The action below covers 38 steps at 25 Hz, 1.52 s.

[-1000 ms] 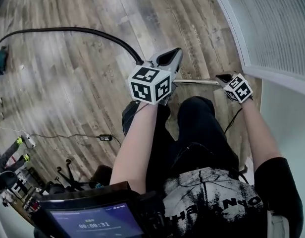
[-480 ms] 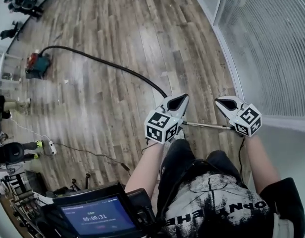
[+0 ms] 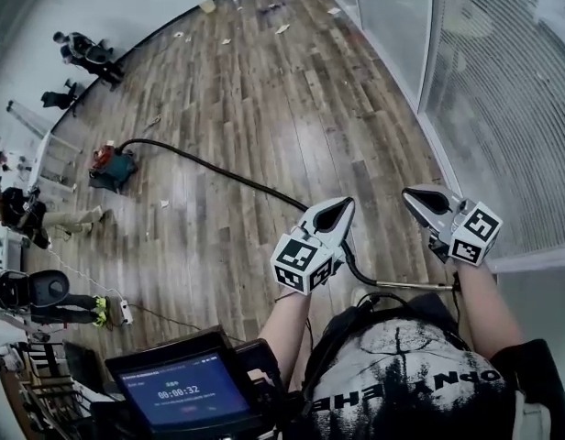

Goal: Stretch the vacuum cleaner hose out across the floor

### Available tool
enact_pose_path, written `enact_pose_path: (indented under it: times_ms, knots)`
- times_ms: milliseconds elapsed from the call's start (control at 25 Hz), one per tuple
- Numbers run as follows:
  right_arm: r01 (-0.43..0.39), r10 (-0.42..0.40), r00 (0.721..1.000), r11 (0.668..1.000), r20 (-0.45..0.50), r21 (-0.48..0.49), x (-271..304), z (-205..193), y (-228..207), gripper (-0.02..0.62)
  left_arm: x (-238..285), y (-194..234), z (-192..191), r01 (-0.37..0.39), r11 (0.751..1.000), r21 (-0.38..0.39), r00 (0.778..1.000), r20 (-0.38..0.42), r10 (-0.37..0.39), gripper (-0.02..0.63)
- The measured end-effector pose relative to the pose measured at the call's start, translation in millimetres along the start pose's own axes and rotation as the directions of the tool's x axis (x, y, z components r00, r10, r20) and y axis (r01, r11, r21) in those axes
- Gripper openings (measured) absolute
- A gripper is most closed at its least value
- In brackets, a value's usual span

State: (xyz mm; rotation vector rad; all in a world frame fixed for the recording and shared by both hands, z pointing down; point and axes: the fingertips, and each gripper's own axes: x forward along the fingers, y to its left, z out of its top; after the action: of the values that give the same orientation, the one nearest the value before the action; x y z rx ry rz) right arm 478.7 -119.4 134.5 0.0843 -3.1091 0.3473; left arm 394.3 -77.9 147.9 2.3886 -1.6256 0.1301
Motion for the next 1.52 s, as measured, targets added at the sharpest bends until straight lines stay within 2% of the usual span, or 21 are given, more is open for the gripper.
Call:
enact_pose_path:
  times_ms: [80, 160, 280, 400, 560, 760, 960, 1080, 1320, 1520]
  knots:
    - [-0.038, 0.038, 0.999, 0.999, 0.012, 0.006, 6, 2, 4, 0.008, -5, -2, 3, -0.022, 0.999, 0.028, 1.0, -0.007, 0.022, 0.0]
    - [-0.075, 0.075, 0.997, 0.997, 0.023, 0.008, 7, -1, 28, 0.008, -25, -14, -2, -0.04, 0.999, 0.032, 0.999, -0.009, 0.04, 0.0]
    - [-0.142, 0.143, 0.989, 0.99, 0.039, -0.023, 2, 14, 57, 0.008, -52, -33, 2, -0.106, 0.994, 0.002, 0.994, 0.008, 0.106, 0.0]
    - [-0.224, 0.225, 0.973, 0.974, 0.046, -0.017, -3, 25, 58, 0.006, -54, -45, 7, -0.177, 0.983, -0.035, 0.983, 0.032, 0.179, 0.0]
    - [-0.362, 0.362, 0.932, 0.931, 0.001, -0.039, -8, 29, 83, 0.008, -72, -64, 16, -0.283, 0.957, -0.059, 0.954, 0.081, 0.287, 0.0]
    - [-0.5, 0.5, 0.866, 0.865, -0.011, -0.026, -31, 48, 132, 0.008, -116, -115, 39, -0.424, 0.902, -0.082, 0.894, 0.12, 0.431, 0.0]
    - [-0.543, 0.542, 0.839, 0.839, -0.043, -0.039, -34, 32, 147, 0.008, -146, -131, 26, -0.518, 0.846, -0.124, 0.839, 0.118, 0.531, 0.0]
    - [-0.553, 0.549, 0.832, 0.831, -0.081, -0.057, -27, 18, 155, 0.006, -159, -128, 14, -0.538, 0.832, -0.134, 0.825, 0.119, 0.553, 0.0]
    - [-0.502, 0.483, 0.862, 0.855, -0.154, -0.129, -12, 15, 163, 0.006, -174, -115, 17, -0.519, 0.843, -0.139, 0.832, 0.146, 0.536, 0.0]
    - [-0.49, 0.453, 0.868, 0.845, -0.202, -0.214, -6, 14, 183, 0.006, -179, -112, 25, -0.485, 0.867, -0.111, 0.852, 0.163, 0.498, 0.0]
